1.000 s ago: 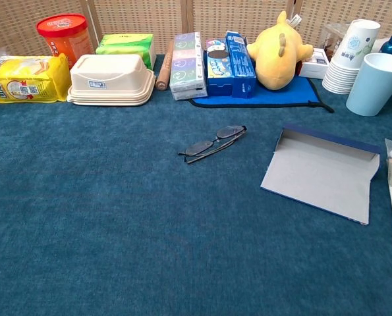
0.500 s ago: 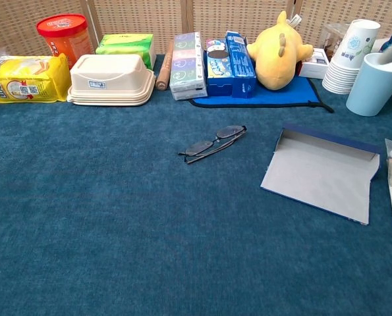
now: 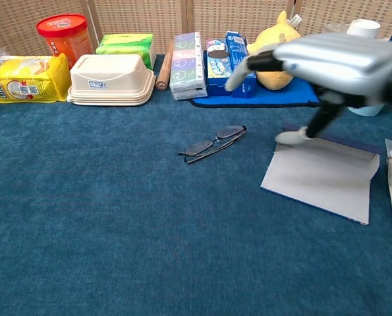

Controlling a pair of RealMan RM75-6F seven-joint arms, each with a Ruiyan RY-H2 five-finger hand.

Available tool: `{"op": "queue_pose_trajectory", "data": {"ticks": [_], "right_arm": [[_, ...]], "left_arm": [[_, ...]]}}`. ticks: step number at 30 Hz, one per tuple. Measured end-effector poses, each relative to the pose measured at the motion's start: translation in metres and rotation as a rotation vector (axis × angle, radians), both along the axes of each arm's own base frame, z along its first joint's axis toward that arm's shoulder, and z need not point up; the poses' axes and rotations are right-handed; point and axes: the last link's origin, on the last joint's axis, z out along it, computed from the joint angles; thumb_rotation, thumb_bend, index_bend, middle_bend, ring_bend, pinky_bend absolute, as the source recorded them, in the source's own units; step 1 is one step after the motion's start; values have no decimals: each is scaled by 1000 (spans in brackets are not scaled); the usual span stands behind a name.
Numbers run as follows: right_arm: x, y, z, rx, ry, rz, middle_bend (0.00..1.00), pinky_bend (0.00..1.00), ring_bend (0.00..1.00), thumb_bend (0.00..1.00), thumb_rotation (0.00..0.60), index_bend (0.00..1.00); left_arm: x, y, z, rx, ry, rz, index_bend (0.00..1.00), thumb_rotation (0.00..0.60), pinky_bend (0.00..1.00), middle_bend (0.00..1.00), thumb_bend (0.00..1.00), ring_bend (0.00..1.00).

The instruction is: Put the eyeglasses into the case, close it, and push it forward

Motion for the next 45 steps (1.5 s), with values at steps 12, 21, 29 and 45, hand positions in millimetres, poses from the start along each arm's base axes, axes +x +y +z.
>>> {"op": "queue_pose_trajectory", "data": {"ticks": [12,21,29,45], "right_arm": [[21,-42,-56,10,142,40,194,180,112,267,600,224],[30,-57,-80,18,177,59,195,180,113,273,600,225],[32,-61,-88,14,184,71,196,180,116,273,600,229],[32,-79,-106,8,253,107,200,180,120,275,600,234]], "left_arm": [[-8,6,-1,-17,12,19,36,600,0,0,283,0],[-6,11,3,-3,14,2,36,600,0,0,282,0],[-8,11,6,7,15,5,36,600,0,0,283,0],[-19,7,10,15,17,34,37,600,0,0,283,0]]}}
